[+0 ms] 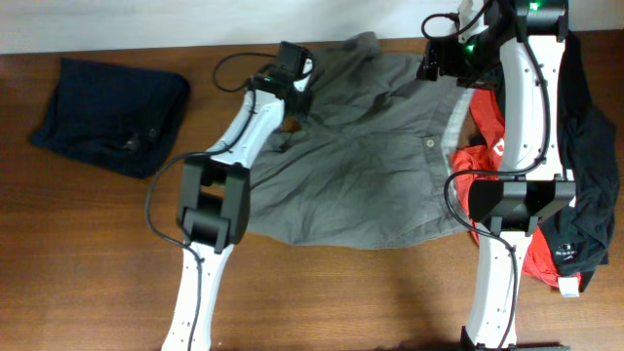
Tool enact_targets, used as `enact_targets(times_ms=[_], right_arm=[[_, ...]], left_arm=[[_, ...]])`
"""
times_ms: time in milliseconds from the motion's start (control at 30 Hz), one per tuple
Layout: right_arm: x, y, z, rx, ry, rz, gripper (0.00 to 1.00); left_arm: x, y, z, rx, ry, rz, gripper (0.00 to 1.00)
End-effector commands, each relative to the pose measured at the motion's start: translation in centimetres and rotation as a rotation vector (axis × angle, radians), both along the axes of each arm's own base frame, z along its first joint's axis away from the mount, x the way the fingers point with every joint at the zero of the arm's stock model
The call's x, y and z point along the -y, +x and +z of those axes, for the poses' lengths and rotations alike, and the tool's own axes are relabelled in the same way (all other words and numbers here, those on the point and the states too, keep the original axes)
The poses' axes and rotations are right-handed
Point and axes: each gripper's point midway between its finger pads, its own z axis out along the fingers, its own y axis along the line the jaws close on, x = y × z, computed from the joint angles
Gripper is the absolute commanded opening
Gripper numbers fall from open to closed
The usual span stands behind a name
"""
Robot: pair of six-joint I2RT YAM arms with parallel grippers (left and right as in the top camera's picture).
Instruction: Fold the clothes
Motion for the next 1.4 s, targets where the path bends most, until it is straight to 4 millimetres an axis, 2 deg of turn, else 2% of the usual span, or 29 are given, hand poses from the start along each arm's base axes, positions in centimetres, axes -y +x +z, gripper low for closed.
enact_targets(times_ms=[0, 100, 267, 333, 367, 433, 600, 700, 800, 900, 967, 1033, 1100, 1200, 1233, 1367], right_arm=[[0.2, -0.2, 0.5, 0.008, -0.012, 0.006, 0.88], [0.2, -0.2, 0.5, 0.008, -0.012, 0.006, 0.89], [0.2, -0.2, 0.5, 0.008, -0.012, 0.006, 0.92], [0.1, -0.2, 0.5, 0.008, -0.011, 0.007, 0.92], [-0.1, -0.2, 0.4, 0.008, -0.012, 0.012, 0.92], [-0.6, -0.2, 0.2, 0.005, -0.012, 0.022, 0.92], [-1.9, 0.2, -1.3, -0.021, -0.011, 0.049, 0.92], [-2.7, 0.5, -3.2, -0.056, -0.010, 0.065, 0.92], [-3.3, 0.6, -4.7, -0.086, -0.010, 0.077, 0.92], [-3.7, 0.8, -5.6, -0.099, -0.010, 0.084, 0.91], [-3.7, 1.2, -5.8, -0.091, -0.011, 0.085, 0.92], [-3.8, 1.8, -5.8, -0.066, -0.011, 0.085, 0.92], [-3.8, 3.1, -5.6, -0.015, -0.011, 0.084, 0.91], [-3.9, 4.8, -5.5, 0.052, -0.012, 0.085, 0.76], [-3.9, 5.5, -5.6, 0.071, -0.013, 0.084, 0.74], [-3.6, 7.7, -6.9, 0.125, -0.032, 0.070, 0.74]], left_arm=[[-4.0, -0.4, 7.2, 0.045, -0.025, 0.153, 0.01], [-5.6, -1.9, 7.7, -0.013, -0.010, 0.183, 0.01], [-7.7, -4.8, 6.2, -0.159, -0.005, 0.248, 0.03], [-8.0, -6.2, 5.6, -0.230, -0.015, 0.245, 0.03], [-8.0, -7.6, 5.2, -0.296, -0.025, 0.239, 0.06], [-8.2, -9.1, 4.9, -0.360, -0.014, 0.237, 0.09], [-8.8, -12.7, 4.4, -0.502, 0.041, 0.237, 0.10], [-9.3, -14.8, 4.4, -0.583, 0.077, 0.221, 0.22], [-9.7, -15.6, 4.5, -0.614, 0.108, 0.192, 0.32], [-10.4, -14.9, 4.5, -0.583, 0.131, 0.204, 0.32], [-10.8, -13.7, 4.5, -0.536, 0.119, 0.225, 0.26], [-11.2, -11.7, 4.5, -0.465, 0.083, 0.268, 0.20], [-11.8, -9.8, 4.7, -0.395, 0.041, 0.322, 0.20], [-12.8, -6.8, 5.2, -0.285, -0.022, 0.382, 0.19], [-13.1, -5.7, 5.5, -0.245, -0.038, 0.390, 0.19], [-13.8, -2.6, 6.7, -0.117, -0.084, 0.402, 0.19]])
